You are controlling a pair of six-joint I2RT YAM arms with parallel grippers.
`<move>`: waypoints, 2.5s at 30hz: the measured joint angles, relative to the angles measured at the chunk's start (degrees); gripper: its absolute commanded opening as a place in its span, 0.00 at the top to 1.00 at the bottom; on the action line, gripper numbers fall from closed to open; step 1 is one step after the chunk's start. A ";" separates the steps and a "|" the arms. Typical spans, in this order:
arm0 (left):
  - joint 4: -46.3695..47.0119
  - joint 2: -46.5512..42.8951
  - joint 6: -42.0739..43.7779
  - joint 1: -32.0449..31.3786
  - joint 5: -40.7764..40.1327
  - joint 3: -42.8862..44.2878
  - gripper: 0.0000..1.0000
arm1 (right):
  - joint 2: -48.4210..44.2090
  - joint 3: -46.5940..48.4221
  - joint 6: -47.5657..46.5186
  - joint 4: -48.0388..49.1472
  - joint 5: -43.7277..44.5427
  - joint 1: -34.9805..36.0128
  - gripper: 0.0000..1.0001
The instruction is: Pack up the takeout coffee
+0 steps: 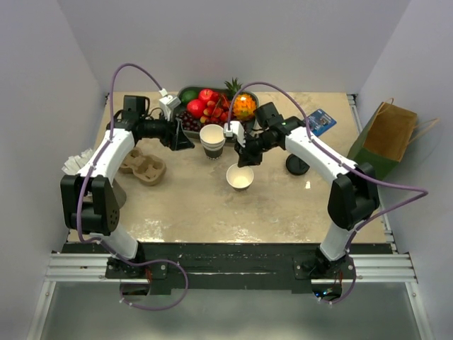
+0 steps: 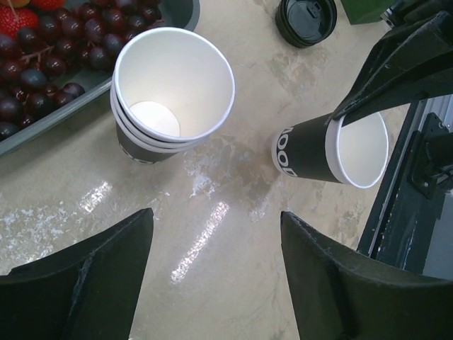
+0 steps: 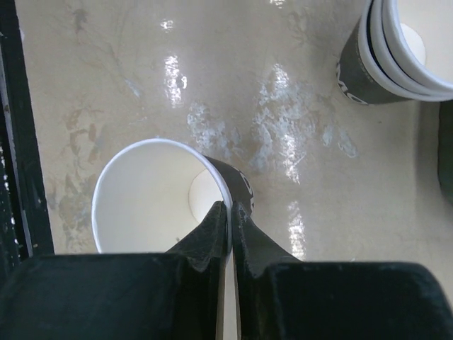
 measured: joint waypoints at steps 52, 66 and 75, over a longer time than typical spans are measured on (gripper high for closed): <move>-1.29 2.16 5.27 -3.74 -1.64 5.53 0.24 | -5.84 -0.13 -37.57 -24.02 23.26 -14.19 0.71; -1.07 -1.14 7.10 -4.02 -2.27 0.15 0.23 | -1.66 -5.44 -52.59 -22.64 36.96 -15.96 0.69; -1.11 -2.25 8.13 -4.02 -3.34 -0.74 0.23 | 2.32 -5.46 -54.77 -20.20 38.88 -16.68 0.69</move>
